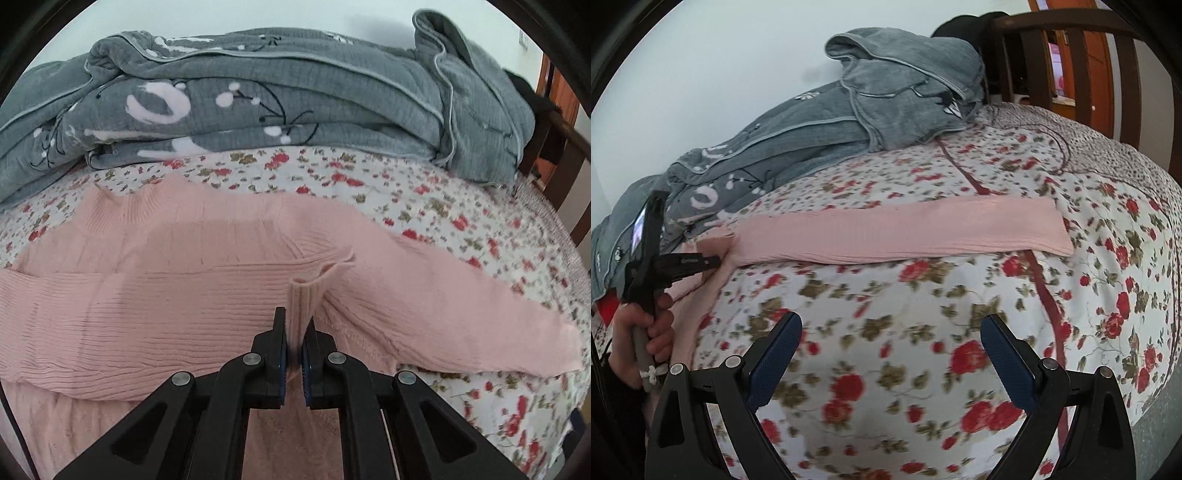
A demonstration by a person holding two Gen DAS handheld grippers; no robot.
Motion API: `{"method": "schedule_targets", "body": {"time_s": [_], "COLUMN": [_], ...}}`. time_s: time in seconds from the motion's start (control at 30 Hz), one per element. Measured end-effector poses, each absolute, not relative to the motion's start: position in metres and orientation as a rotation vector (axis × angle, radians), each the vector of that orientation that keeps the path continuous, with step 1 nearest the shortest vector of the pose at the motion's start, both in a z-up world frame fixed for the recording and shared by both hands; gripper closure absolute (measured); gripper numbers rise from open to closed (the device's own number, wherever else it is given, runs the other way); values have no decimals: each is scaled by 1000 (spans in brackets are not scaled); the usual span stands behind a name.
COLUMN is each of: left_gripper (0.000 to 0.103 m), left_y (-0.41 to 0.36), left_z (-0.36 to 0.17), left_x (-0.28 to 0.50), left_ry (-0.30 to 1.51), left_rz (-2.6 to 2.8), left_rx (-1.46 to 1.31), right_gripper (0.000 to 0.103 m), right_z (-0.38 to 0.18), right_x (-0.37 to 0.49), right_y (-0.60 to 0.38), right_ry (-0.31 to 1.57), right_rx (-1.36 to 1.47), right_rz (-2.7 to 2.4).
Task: Fold small clothes
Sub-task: 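Fold the held sleeve across the sweater body with the left tool, release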
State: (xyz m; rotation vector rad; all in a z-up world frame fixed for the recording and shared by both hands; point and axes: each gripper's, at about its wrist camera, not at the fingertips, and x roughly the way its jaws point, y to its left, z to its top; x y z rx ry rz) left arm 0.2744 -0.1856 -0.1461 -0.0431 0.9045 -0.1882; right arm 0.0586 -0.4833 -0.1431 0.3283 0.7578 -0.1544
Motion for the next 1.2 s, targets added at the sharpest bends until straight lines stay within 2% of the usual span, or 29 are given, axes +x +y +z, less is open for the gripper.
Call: {"method": "schedule_targets", "body": {"time_s": [0.1, 0.13, 0.2, 0.27, 0.33, 0.5, 0.57, 0.77, 1.0, 1.2], "left_gripper": [96, 92, 77, 37, 24, 24, 24, 20, 20, 19], "left_y": [-184, -185, -189, -194, -201, -205, -199, -191, -189, -174], "left_z": [-148, -151, -155, -155, -152, -151, -151, -153, -152, -134], "left_x": [278, 276, 271, 266, 259, 255, 255, 259, 259, 249], "left_ry": [925, 929, 905, 889, 867, 848, 845, 847, 840, 818], "left_rz": [-228, -248, -284, -329, -317, -310, -317, -342, -358, -341], "left_rx": [-68, -60, -35, -9, 50, 81, 47, -16, -42, -118], "right_gripper": [6, 6, 6, 6, 6, 7, 13, 23, 23, 23], "right_z": [-149, -151, -154, -154, -153, -155, -157, -163, -165, -158], "right_x": [62, 64, 66, 67, 66, 67, 67, 70, 77, 72], "right_y": [-491, -492, -494, -492, -492, -506, -513, -537, -547, -521], "right_ry": [759, 760, 759, 755, 751, 749, 745, 718, 691, 715], "right_rx": [355, 362, 368, 352, 341, 359, 367, 458, 477, 374], "right_rz": [-161, -162, -165, -165, -160, -177, -191, -232, -294, -307]}}
